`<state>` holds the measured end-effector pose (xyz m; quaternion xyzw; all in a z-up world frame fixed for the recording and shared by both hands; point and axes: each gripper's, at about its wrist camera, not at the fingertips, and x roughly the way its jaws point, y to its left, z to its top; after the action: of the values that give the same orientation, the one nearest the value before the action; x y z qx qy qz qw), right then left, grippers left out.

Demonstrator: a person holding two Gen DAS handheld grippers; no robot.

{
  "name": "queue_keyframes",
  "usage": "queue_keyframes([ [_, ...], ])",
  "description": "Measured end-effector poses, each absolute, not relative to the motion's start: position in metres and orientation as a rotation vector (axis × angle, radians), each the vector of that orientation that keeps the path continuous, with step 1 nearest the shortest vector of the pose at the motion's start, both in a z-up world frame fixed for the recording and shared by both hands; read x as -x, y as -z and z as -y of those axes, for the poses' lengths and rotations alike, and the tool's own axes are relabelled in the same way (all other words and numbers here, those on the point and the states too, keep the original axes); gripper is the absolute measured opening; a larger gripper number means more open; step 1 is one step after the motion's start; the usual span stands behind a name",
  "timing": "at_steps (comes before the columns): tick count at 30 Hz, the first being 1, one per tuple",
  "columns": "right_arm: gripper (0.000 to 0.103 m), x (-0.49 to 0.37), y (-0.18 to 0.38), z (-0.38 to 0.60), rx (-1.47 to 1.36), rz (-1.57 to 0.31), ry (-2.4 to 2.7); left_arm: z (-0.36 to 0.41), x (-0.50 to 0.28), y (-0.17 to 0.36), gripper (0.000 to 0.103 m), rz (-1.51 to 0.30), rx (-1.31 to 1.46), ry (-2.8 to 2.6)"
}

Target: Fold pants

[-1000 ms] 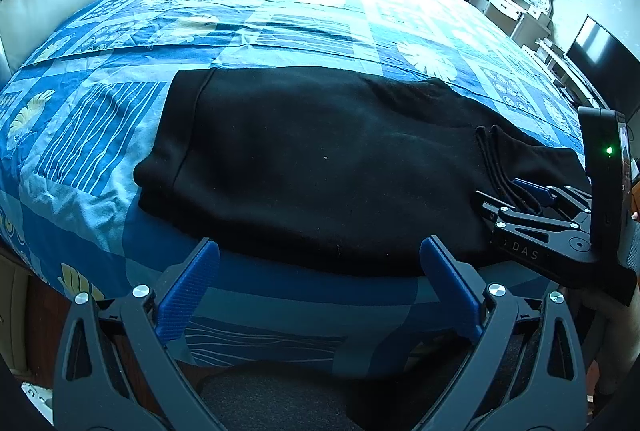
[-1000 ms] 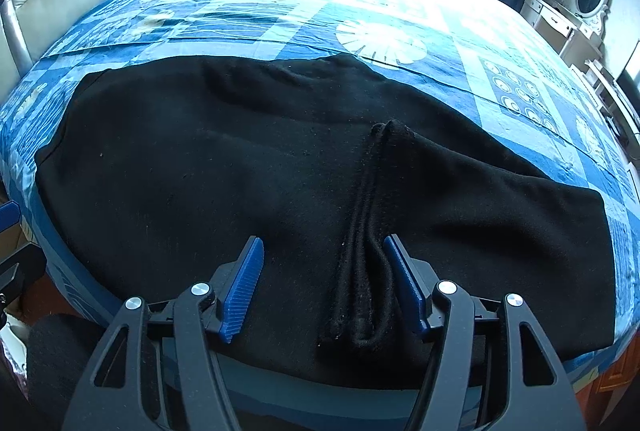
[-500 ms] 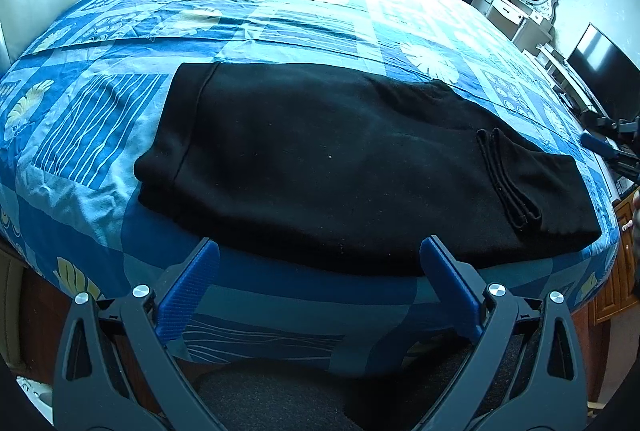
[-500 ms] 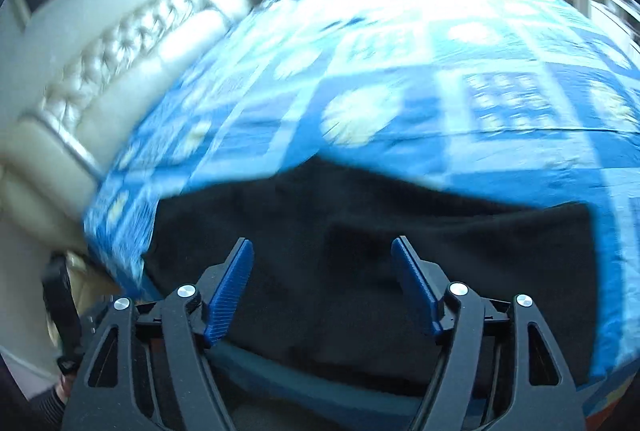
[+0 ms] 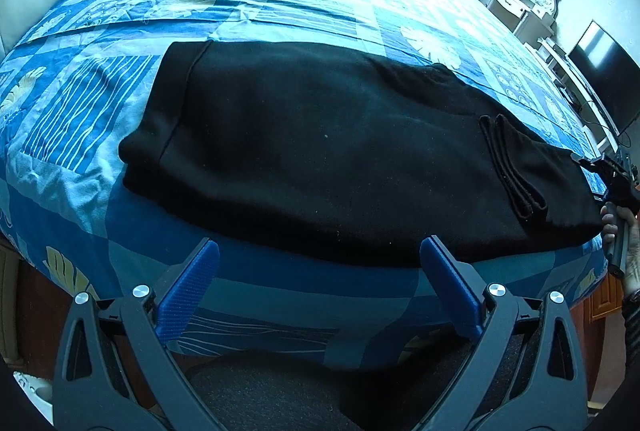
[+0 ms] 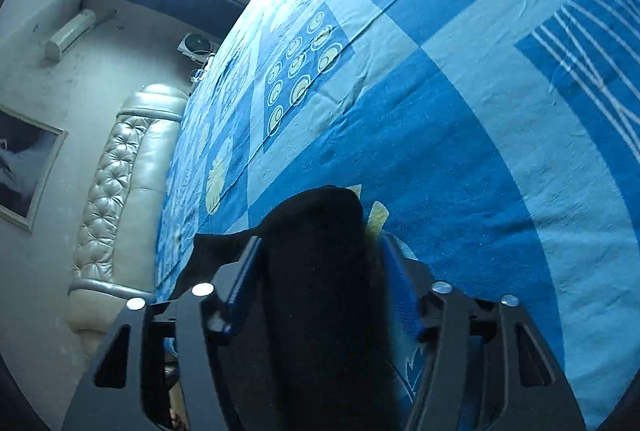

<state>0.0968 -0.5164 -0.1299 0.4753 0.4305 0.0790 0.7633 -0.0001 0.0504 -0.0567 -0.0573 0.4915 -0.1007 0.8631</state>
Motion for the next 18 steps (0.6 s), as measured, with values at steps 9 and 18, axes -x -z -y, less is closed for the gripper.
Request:
queue_keyframes([
  [9,0.027,-0.097,0.142,0.513,-1.055,-0.936,-0.181,-0.049,0.0,0.058,0.1,-1.036,0.116,0.225],
  [18,0.048,-0.055,0.135,0.506,-1.113,-0.878,-0.249,-0.046,0.006,0.053,0.1,-1.016,0.103,0.235],
])
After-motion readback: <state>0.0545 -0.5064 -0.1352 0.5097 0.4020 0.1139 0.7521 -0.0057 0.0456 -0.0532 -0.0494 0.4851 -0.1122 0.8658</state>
